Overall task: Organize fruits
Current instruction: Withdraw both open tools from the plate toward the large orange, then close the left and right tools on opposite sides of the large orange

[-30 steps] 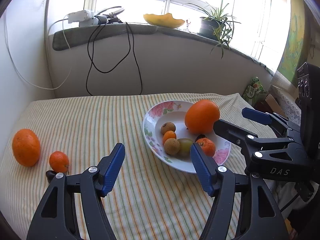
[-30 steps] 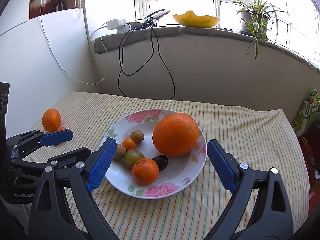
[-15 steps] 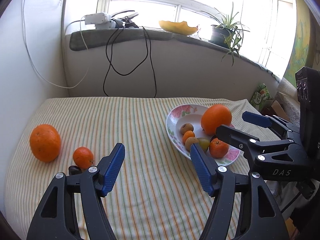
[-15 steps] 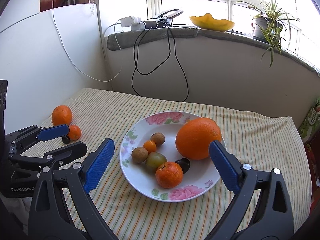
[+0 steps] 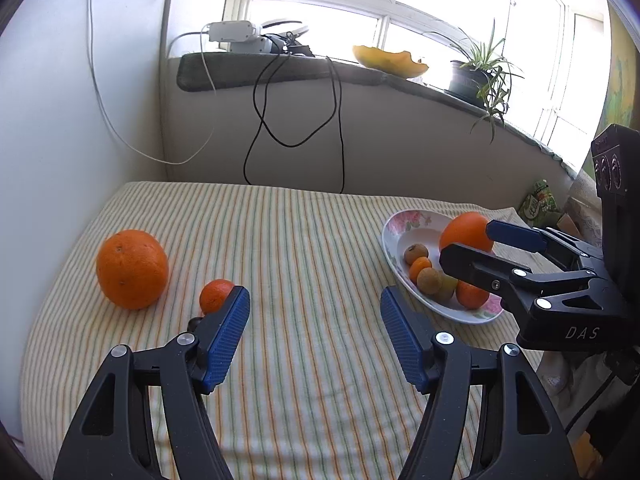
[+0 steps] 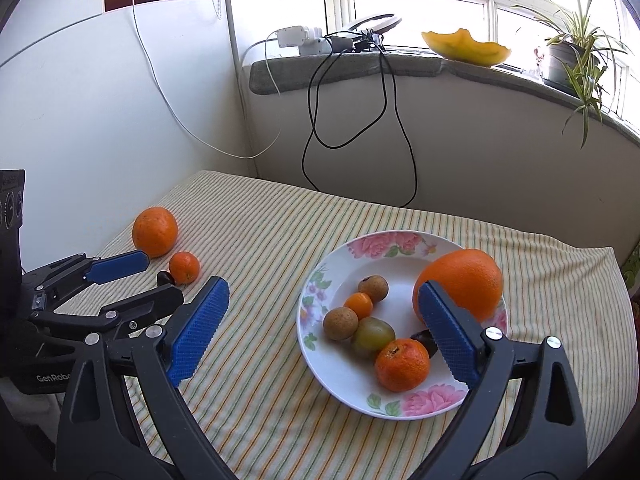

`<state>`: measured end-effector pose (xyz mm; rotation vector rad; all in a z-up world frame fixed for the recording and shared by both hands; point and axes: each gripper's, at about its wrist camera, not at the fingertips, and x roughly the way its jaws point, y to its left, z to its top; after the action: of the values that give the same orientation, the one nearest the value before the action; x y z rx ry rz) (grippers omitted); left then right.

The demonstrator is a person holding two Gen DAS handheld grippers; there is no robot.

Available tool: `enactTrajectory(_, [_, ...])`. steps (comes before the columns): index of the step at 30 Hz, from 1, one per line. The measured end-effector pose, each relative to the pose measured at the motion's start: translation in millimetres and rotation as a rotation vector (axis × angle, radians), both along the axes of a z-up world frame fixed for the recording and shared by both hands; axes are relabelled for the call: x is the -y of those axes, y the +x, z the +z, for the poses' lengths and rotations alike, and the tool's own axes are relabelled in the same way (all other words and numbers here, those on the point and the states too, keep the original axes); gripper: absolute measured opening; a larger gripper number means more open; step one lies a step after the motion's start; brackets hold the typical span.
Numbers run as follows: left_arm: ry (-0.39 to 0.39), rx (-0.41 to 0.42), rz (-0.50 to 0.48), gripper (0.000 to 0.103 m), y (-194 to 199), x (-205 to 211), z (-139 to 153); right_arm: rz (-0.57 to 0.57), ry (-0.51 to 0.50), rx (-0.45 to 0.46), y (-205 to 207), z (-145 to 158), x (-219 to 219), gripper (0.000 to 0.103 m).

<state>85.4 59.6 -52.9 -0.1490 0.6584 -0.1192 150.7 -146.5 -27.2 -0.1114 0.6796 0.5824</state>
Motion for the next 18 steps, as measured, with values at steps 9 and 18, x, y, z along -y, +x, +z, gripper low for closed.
enactTrajectory(9, [-0.024,-0.020,0.071,0.068,-8,-36,-14,0.061,0.017,-0.040,4,-5,-30,0.097])
enactTrajectory(18, [-0.049,-0.036,0.144,0.068,-14,-78,-24,0.126,0.046,-0.098,17,-12,-60,0.097])
